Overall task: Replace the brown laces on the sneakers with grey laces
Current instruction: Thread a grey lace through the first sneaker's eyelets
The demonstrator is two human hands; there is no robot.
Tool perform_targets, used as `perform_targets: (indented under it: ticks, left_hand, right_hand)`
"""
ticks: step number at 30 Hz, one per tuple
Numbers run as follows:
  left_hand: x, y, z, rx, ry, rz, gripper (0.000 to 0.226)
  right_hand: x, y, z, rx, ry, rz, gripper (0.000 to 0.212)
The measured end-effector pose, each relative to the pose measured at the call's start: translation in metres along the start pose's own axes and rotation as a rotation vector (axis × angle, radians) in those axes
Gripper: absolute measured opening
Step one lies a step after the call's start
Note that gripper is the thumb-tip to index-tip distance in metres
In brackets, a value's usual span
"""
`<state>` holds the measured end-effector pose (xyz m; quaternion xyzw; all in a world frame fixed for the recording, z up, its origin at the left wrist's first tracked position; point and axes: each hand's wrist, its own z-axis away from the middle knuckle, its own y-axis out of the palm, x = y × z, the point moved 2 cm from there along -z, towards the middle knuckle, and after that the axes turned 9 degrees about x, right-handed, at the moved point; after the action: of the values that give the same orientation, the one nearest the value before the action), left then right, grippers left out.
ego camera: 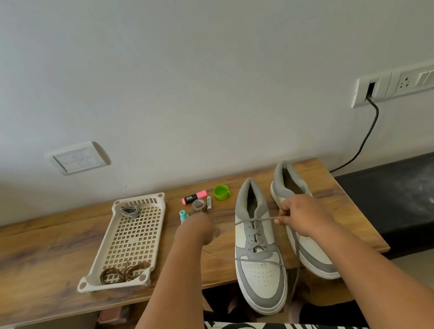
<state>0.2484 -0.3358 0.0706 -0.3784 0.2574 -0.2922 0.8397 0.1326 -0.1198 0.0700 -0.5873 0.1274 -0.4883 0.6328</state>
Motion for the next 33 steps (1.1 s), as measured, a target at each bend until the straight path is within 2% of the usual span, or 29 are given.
perform_targets:
  ticks: [2, 3, 5, 6, 8, 10, 12, 18, 33]
  left_hand:
    - [-0.001, 0.010, -0.001, 0.046, -0.112, -0.141, 0.054]
    - [-0.003, 0.016, -0.003, 0.039, -0.095, -0.192, 0.064]
    - [-0.013, 0.022, -0.004, -0.011, 0.076, -0.177, 0.078]
    - [-0.020, 0.023, -0.002, -0.056, 0.190, -0.113, 0.076]
    - [-0.031, 0.022, -0.001, -0.130, 0.358, -0.015, 0.058]
    - [-0.037, 0.022, -0.002, -0.172, 0.400, 0.012, 0.037]
    - [-0.039, 0.023, -0.002, -0.185, 0.401, 0.021, 0.027]
    - [-0.030, 0.020, -0.007, -0.092, 0.447, 0.212, 0.021]
    - [-0.025, 0.012, -0.010, -0.058, 0.447, 0.319, 0.015]
  right_hand:
    - [0.006, 0.005, 0.000, -0.039, -0.037, 0.048, 0.025]
    - [0.009, 0.008, 0.000, -0.033, -0.064, 0.005, 0.032]
    - [0.013, 0.016, -0.001, 0.020, -0.098, -0.152, 0.036]
    - [0.015, 0.020, -0.002, 0.041, -0.104, -0.194, 0.032]
    - [0.016, 0.027, -0.004, 0.018, -0.108, -0.187, 0.026]
    - [0.017, 0.031, -0.006, -0.024, -0.110, -0.191, 0.025]
    - [0.018, 0.034, -0.007, -0.033, -0.125, -0.209, 0.022]
    - [0.015, 0.031, -0.013, -0.024, -0.212, -0.267, 0.017]
    - [0.005, 0.021, -0.032, -0.020, -0.251, -0.321, 0.017]
